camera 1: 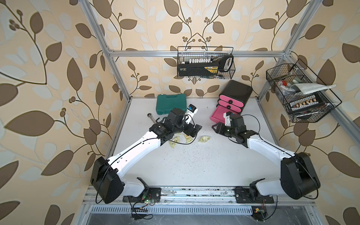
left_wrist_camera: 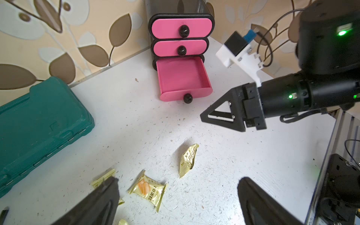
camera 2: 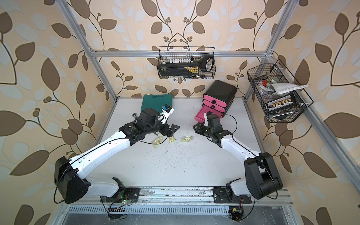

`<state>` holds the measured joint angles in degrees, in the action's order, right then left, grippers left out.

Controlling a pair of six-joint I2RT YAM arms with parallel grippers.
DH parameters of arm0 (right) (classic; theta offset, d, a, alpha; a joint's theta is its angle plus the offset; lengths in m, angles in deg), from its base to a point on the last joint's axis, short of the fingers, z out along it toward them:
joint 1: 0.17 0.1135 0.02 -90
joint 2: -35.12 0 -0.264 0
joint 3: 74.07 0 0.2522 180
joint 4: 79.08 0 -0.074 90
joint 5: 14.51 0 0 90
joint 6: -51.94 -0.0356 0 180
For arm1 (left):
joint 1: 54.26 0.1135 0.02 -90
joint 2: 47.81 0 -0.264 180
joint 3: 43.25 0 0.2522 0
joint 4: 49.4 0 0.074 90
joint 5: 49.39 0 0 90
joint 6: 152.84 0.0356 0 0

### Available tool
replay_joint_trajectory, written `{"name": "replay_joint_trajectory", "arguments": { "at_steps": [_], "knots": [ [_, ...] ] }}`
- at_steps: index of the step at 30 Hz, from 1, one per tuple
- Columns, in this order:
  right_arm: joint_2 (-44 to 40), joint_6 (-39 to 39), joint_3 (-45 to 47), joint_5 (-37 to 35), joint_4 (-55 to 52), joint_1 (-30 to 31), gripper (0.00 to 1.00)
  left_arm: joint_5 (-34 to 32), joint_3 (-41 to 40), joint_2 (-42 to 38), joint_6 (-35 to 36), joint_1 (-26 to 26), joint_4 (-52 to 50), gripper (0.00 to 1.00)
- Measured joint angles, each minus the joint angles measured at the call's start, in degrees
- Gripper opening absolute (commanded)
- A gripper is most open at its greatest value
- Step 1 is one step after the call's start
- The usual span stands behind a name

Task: Place the cookies into the drawer by color
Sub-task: Pick up the cookie at the center of the board.

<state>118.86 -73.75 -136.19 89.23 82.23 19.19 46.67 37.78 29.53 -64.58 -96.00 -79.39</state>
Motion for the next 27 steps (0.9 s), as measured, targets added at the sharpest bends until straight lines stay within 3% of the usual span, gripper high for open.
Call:
{"name": "replay_joint_trajectory", "arguments": {
  "at_steps": [9,12,17,21,27],
  "knots": [
    [11.9,0.7,-0.6,4.2,-0.6,1.7,0.45,0.0,0.0,0.0,0.0,0.0,0.0,0.98],
    [14.9,-0.5,-0.6,5.2,1.8,1.9,0.39,0.0,0.0,0.0,0.0,0.0,-0.1,0.98],
    [16.8,-2.1,-1.2,6.7,5.5,1.9,0.17,0.0,0.0,0.0,0.0,0.0,-0.1,0.98],
    [16.8,-2.5,-1.2,6.7,6.7,2.0,0.06,-0.1,0.0,0.0,0.0,0.0,-0.1,0.98],
    [15.5,-2.9,-0.8,5.9,6.9,2.0,0.0,-0.1,0.0,0.0,0.0,0.0,-0.1,0.98]
  ]
}}
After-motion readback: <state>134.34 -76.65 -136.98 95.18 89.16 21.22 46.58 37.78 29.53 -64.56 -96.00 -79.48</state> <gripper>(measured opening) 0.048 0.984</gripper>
